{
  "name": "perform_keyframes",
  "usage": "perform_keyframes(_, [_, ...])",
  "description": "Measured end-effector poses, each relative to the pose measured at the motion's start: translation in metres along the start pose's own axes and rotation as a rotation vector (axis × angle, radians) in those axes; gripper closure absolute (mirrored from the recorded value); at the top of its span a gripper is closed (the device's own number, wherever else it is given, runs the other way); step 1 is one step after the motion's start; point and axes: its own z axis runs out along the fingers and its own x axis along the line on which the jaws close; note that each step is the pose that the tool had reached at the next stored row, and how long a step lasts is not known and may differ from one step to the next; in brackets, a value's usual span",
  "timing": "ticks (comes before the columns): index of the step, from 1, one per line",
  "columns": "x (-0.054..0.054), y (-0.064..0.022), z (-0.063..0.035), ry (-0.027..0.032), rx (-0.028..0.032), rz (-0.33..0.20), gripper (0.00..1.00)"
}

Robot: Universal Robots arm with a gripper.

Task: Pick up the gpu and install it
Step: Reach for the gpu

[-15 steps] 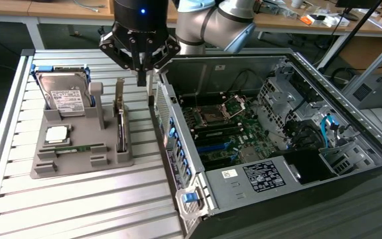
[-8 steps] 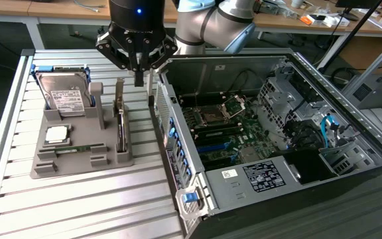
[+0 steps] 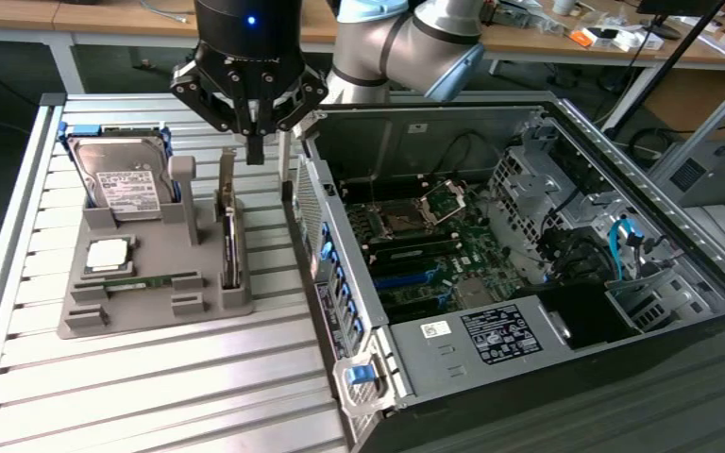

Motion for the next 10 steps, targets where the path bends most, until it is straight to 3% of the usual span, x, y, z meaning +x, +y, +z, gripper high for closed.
perform_keyframes(10, [0.0063,-0.0005,-0.0002,0.0000,0.0001,0.000,0.89])
